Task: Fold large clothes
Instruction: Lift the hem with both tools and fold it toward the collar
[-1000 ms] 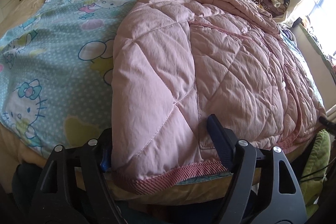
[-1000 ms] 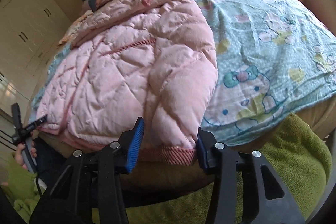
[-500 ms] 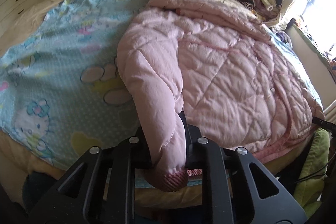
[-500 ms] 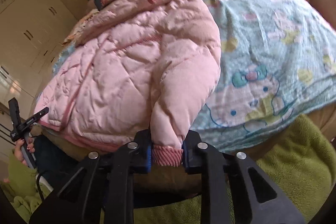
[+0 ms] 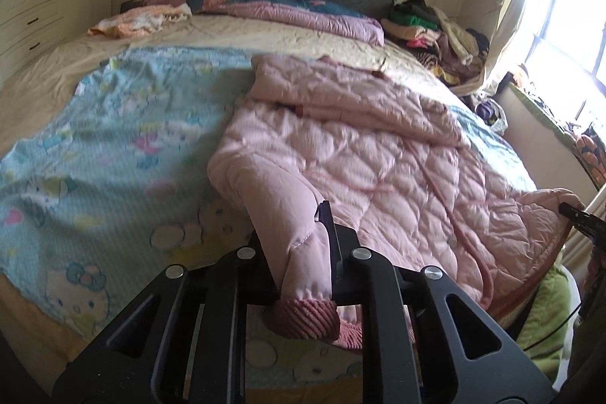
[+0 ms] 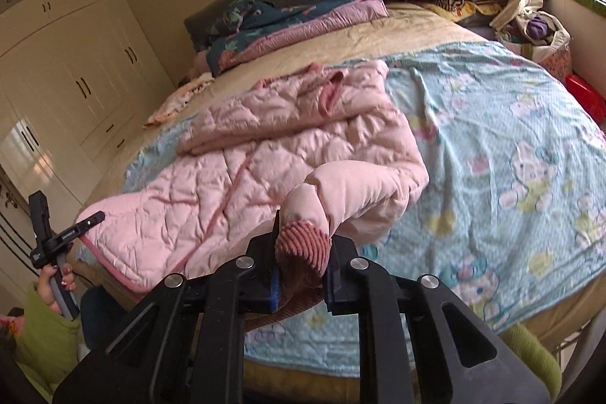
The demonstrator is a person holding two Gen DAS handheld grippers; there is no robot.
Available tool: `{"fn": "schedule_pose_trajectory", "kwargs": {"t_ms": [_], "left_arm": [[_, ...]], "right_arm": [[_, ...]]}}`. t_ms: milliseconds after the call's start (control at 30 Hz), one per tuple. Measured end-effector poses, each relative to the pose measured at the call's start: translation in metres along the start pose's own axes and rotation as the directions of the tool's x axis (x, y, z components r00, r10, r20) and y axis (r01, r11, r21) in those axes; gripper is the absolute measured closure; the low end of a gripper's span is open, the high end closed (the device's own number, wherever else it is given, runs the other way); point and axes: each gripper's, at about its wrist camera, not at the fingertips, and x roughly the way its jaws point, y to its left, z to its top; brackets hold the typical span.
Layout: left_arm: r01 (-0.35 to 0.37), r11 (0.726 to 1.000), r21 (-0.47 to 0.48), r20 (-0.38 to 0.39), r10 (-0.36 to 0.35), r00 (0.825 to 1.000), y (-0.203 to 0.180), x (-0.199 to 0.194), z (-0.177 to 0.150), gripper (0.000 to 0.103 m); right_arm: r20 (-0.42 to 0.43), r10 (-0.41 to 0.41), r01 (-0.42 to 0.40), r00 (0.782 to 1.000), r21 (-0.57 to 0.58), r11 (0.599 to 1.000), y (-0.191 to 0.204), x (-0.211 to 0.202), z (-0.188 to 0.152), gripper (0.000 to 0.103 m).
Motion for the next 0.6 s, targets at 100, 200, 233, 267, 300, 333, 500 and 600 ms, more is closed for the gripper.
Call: {"fn": "schedule_pose_trajectory", "kwargs": {"t_ms": [100,200,233,267,300,333,500,600], "left_arm": [[0.003,1.000,-0.007,0.019,-0.003,1.000,-0.001,-0.001,0.009,0.094],[0.003,1.000,-0.009,0.031,-0.002,1.000,-0.003,0.000,0.019,0.094],[0.005,1.000,-0.008,0.035,-0.005,0.999,-0.003,0.000,0.021,0.094],[0.004,1.000,-0.008,0.042,-0.004,0.999,-0.004,0.000,0.024,0.094],[0.006,1.000,-0.010,0.046,-0.005,0.999,-0.004,-0.001,0.025,0.094],[0.011,1.000,-0.014,0.052,-0.010,0.999,-0.004,-0.001,0.028,0.094],[0.011,1.000,-0.020,0.085,-0.010,0.996,-0.005,-0.004,0.041,0.094],[-0.001,1.000,-0.020,0.106,0.003,0.994,-0.007,-0.005,0.050,0.094]], "right_arm": [[0.026,0.006,-0.006,1.000,0.004,1.000,0.001,-0.001,0.012,0.088],[0.041,0.008,-0.008,0.999,0.002,1.000,0.003,-0.001,0.021,0.088],[0.042,0.011,-0.011,0.999,-0.003,1.000,0.003,-0.001,0.024,0.088],[0.041,0.010,-0.009,0.999,-0.011,1.000,0.005,-0.001,0.026,0.088],[0.042,0.006,-0.005,0.999,-0.018,1.000,0.006,-0.001,0.028,0.088],[0.046,0.005,-0.005,0.999,-0.020,1.000,0.006,-0.002,0.030,0.088],[0.066,0.016,-0.016,0.998,0.002,1.000,0.002,-0.004,0.040,0.088],[0.090,0.017,-0.018,0.996,0.007,1.000,0.000,-0.008,0.049,0.088]]}}
